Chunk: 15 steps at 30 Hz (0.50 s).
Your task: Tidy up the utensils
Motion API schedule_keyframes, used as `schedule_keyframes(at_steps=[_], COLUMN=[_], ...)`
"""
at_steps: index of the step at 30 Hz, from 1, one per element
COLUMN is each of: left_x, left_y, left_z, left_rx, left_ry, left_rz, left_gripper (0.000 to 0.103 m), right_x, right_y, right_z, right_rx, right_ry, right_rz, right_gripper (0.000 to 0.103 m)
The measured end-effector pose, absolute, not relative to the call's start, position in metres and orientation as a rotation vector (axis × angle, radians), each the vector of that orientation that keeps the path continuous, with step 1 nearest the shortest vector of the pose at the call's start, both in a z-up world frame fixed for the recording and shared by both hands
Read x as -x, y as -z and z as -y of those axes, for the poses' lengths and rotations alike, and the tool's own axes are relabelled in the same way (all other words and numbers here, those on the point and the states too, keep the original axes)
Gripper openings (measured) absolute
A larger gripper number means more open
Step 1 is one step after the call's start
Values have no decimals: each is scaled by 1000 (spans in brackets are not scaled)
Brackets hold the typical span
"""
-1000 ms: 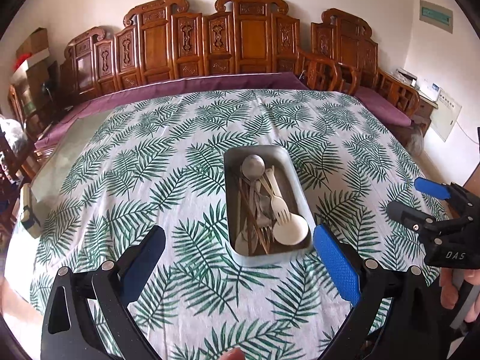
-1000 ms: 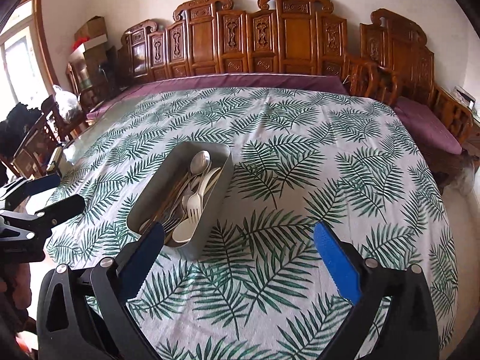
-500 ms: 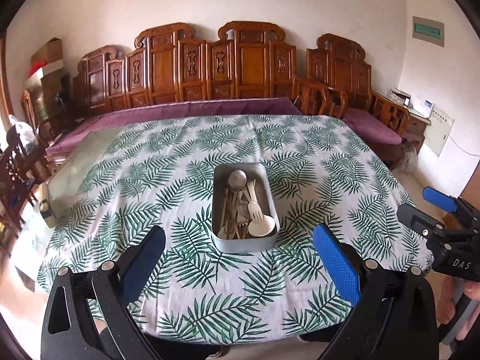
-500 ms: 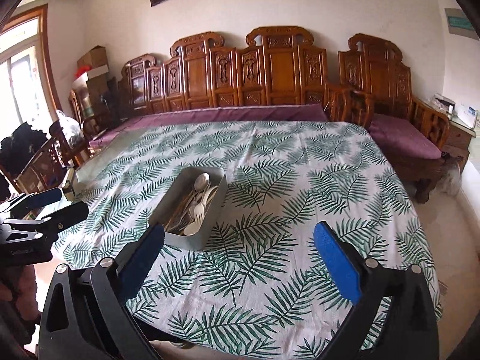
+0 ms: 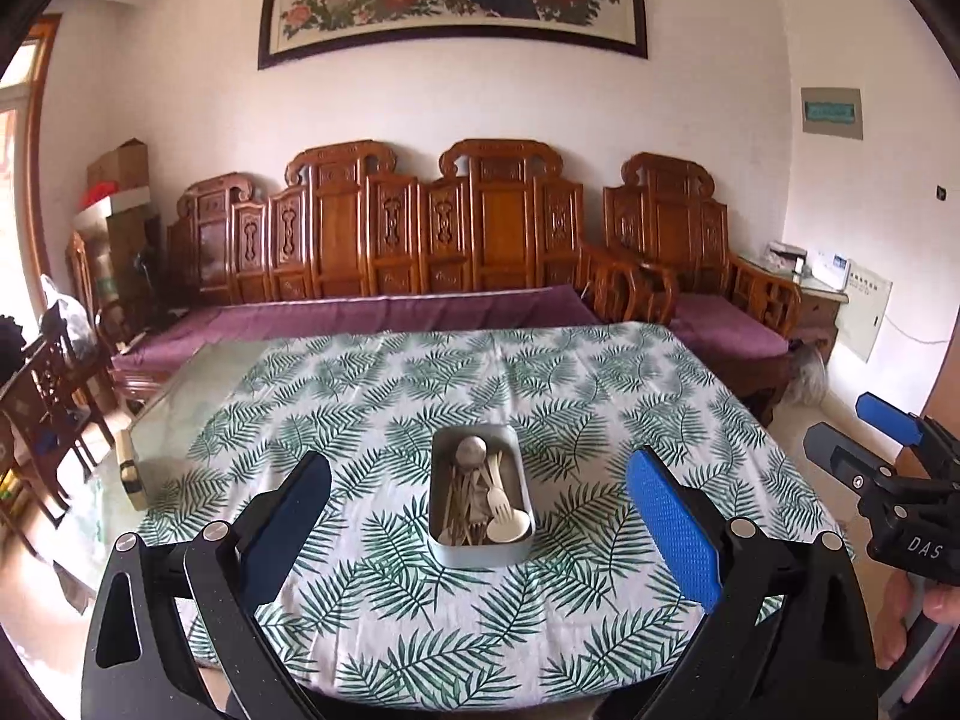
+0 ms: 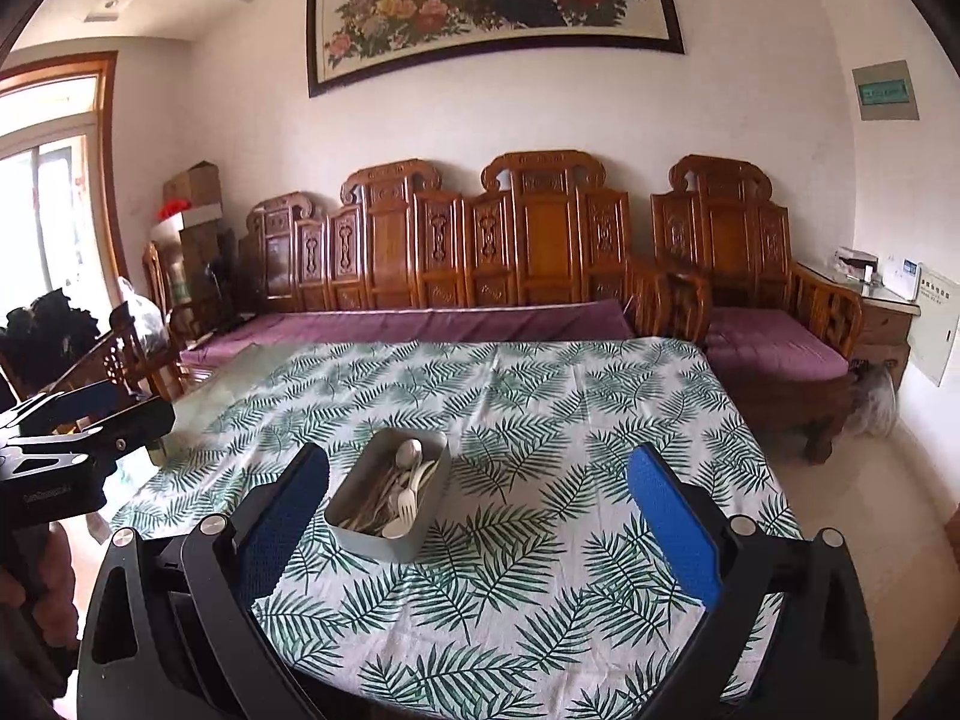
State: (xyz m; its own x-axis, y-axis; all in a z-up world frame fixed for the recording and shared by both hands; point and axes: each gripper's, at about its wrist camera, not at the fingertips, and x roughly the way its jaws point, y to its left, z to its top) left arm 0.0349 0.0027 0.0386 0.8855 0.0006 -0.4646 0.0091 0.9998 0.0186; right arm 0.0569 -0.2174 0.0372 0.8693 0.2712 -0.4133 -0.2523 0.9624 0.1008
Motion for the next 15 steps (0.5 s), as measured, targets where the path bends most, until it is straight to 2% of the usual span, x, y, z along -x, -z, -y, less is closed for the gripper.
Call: schedule_keyframes(at_steps=[15], left_x=[-28], left_y=[-38], left_z=[1], left_rx=[-10], left_ry=[3], left_rz=[-477], left_gripper=[95], right_x=[-51], right_y=[-40], right_z=[214], right_rx=[-39], right_ry=[-275], right_rz=[-430], right_gripper=[100])
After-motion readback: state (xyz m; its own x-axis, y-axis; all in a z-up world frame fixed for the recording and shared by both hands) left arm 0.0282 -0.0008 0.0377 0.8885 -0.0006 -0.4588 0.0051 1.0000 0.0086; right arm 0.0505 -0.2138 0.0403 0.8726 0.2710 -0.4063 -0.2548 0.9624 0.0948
